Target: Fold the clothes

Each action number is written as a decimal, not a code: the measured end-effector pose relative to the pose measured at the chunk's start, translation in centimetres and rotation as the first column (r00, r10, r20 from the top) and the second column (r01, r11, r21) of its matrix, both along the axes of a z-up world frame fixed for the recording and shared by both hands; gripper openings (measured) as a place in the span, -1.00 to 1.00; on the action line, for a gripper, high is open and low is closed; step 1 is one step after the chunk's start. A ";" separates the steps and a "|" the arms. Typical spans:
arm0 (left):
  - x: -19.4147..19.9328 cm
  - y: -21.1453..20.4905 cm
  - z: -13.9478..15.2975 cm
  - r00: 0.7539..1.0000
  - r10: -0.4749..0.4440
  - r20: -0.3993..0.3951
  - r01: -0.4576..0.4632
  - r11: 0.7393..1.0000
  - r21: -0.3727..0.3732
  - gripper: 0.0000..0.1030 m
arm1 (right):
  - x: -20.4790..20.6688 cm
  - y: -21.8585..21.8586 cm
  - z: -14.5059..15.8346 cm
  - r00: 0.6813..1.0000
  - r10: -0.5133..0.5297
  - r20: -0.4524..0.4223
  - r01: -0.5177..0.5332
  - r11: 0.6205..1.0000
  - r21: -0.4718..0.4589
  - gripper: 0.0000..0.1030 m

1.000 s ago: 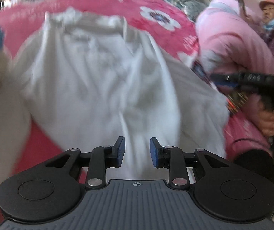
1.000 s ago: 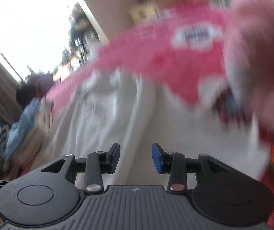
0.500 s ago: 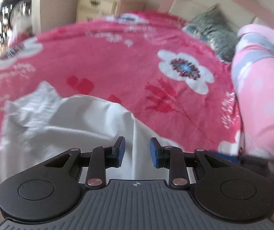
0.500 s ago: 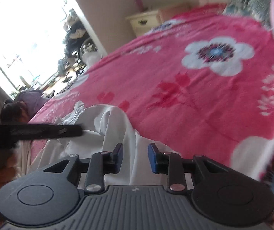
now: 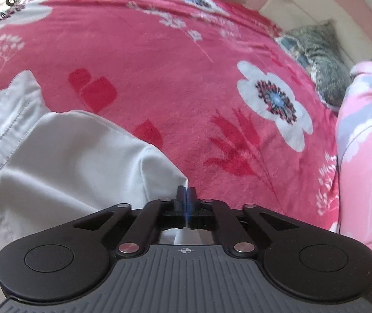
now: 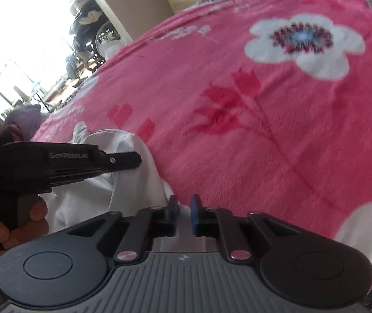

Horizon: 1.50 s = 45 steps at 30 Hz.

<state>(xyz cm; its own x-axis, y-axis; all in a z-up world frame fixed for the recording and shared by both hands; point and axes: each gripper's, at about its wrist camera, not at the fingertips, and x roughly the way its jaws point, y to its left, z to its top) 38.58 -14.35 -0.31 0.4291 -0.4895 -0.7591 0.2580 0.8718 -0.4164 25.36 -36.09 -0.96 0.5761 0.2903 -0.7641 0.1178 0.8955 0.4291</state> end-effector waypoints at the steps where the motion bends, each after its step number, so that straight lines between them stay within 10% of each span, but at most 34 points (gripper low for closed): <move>1: -0.2 0.5 0.2 1.000 0.007 0.016 -0.007 1.000 -0.025 -1.00 | -0.3 -0.2 0.0 1.000 -0.017 0.011 0.017 1.000 -0.007 -0.99; 12: -1.4 8.5 1.0 0.988 0.150 0.045 -0.128 0.938 -0.323 -1.00 | -2.1 -3.8 -0.4 0.983 -0.186 0.004 0.185 0.979 0.084 -1.00; 19: -0.9 7.8 0.3 0.984 0.161 0.071 -0.128 0.934 -0.333 -1.00 | -3.5 -4.8 0.4 0.972 -0.236 0.014 0.232 0.964 0.133 -0.81; 23: 0.2 7.9 -0.7 0.980 0.195 0.033 -0.169 0.913 -0.370 -1.00 | -5.0 -4.5 0.0 0.986 -0.163 -0.032 0.166 0.975 0.150 -0.34; 27: 2.6 7.0 -2.5 0.978 0.195 -0.078 -0.210 0.913 -0.350 -0.99 | -4.9 -3.5 -0.8 0.991 -0.102 -0.086 0.109 0.991 0.077 -0.41; 30: 3.6 7.1 -3.6 0.959 0.218 -0.183 -0.268 0.906 -0.328 -0.59 | -4.7 -3.9 -1.3 0.984 -0.140 -0.111 0.146 0.988 0.044 -0.48; 37: 1.7 9.6 -1.0 0.957 0.181 -0.226 -0.263 0.868 -0.421 -0.21 | -6.9 -3.2 3.3 0.995 -0.081 0.066 0.082 0.996 -0.016 -0.42; 45: -9.6 12.1 5.9 0.988 -0.035 -0.150 -0.025 0.926 -0.378 -0.12 | -16.1 -1.3 10.5 0.949 0.043 0.311 -0.043 0.999 -0.008 -0.42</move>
<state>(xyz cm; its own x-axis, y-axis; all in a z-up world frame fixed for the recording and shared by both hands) 28.99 -2.25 5.56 0.3209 -0.7543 -0.5728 0.1703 0.6409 -0.7485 9.22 -37.42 9.57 0.7723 0.3193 -0.5492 -0.0600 0.8973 0.4372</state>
